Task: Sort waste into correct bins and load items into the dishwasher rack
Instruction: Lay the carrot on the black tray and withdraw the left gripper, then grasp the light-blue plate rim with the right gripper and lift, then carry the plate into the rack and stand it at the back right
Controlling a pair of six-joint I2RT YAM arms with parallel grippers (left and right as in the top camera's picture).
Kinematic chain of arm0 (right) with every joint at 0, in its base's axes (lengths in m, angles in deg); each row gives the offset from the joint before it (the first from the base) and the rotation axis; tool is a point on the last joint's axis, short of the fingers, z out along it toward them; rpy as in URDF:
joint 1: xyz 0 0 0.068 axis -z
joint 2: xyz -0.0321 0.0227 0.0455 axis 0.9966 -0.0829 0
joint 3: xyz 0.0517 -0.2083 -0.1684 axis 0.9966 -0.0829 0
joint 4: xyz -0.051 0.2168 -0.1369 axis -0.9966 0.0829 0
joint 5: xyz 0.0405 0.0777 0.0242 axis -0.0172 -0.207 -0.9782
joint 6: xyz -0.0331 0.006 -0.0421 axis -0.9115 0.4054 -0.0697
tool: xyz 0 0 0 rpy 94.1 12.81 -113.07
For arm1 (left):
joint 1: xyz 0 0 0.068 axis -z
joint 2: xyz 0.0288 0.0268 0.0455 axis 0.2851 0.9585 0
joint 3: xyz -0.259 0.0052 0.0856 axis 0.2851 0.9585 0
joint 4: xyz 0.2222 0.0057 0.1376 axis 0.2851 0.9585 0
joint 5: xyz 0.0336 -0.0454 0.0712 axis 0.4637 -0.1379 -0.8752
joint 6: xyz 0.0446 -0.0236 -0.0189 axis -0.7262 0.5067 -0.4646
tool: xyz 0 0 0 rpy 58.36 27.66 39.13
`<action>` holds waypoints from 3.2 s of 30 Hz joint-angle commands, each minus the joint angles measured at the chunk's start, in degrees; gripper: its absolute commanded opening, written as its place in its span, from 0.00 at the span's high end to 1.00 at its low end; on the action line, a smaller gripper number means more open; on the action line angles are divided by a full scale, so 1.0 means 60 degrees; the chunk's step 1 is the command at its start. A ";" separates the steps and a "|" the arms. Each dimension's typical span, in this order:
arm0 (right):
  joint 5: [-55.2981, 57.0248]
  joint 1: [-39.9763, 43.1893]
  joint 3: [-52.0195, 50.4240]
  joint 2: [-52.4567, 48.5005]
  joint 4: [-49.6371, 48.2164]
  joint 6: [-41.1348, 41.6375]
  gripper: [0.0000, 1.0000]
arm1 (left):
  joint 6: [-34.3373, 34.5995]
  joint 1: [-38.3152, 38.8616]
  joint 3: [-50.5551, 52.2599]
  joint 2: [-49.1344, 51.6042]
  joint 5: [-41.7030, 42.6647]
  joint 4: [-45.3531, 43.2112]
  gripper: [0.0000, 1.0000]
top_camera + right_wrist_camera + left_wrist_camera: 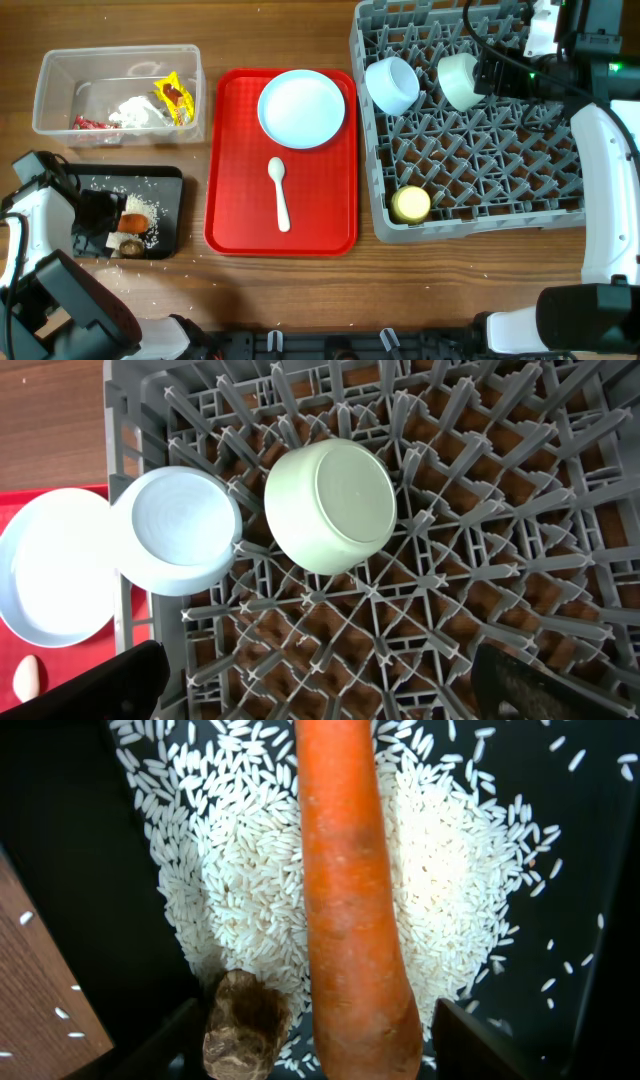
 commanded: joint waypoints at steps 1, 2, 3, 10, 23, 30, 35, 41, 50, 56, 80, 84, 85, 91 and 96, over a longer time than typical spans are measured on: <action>-0.0182 0.0004 0.0004 -0.0117 0.0025 -0.0131 0.00 | -0.0127 -0.0004 -0.0437 -0.0076 0.0750 0.0295 0.21; -0.0182 0.0004 0.0004 -0.0117 0.0025 -0.0127 0.00 | -0.0612 0.0153 -0.1020 -0.0197 0.1552 0.0590 0.21; -0.0182 0.0004 0.0004 -0.0117 -0.0007 -0.0117 0.00 | -0.1126 0.0987 -0.1810 -0.0546 0.2062 0.1035 0.20; -0.0182 0.0004 0.0004 -0.0117 -0.0036 -0.0102 0.00 | -0.1920 0.8950 -0.2433 -0.0346 0.0707 -0.0903 0.07; -0.2342 -0.0809 0.0004 -0.0117 -0.0583 -0.0011 0.00 | -0.1807 0.9715 -0.5023 0.1596 -0.0368 0.1792 0.08; -0.2375 -0.4375 0.0004 -0.1064 -0.1606 0.1184 0.00 | -0.1013 0.6859 -0.5595 0.0477 -0.1060 0.2670 0.03; -0.2124 -0.5635 0.0004 -0.2550 -0.1577 0.1486 0.15 | -0.0729 0.5191 -0.5435 0.0601 -0.1282 0.2747 0.00; -0.0852 -0.5592 0.0004 -0.4838 -0.1934 0.1293 0.23 | -0.0729 0.5187 -0.5308 0.0696 -0.1286 0.2761 0.00; -0.0346 -0.5308 0.0004 -0.5861 -0.2922 0.1399 0.28 | -0.0729 0.5187 -0.5308 0.0699 -0.1286 0.2758 0.00; 0.0127 -0.5304 0.0004 -0.6397 -0.3614 0.1865 0.34 | -0.0729 0.5187 -0.5308 0.0699 -0.1286 0.2769 0.00; 0.3974 -0.4280 0.1239 -0.0557 -0.2575 -0.0295 0.96 | -0.0732 0.5187 -0.5308 0.0699 -0.1253 0.2769 0.00; 0.8215 -0.2976 0.1089 -0.0474 -0.4033 -0.2022 0.96 | -0.0732 0.5187 -0.5308 0.0699 -0.1253 0.2769 0.00; 0.8480 -0.2692 0.0991 -0.0510 -0.4503 -0.2444 0.96 | -0.0732 0.5187 -0.5308 0.0699 -0.1253 0.2769 0.00; 0.8331 -0.0492 0.0823 -0.1807 -0.6484 -0.5326 0.96 | -0.0732 0.5187 -0.5308 0.0699 -0.1253 0.2769 0.00; 0.8040 0.0091 0.0823 -0.3235 -0.6615 -0.6645 0.96 | -0.0732 0.5187 -0.5308 0.0699 -0.1257 0.2769 0.00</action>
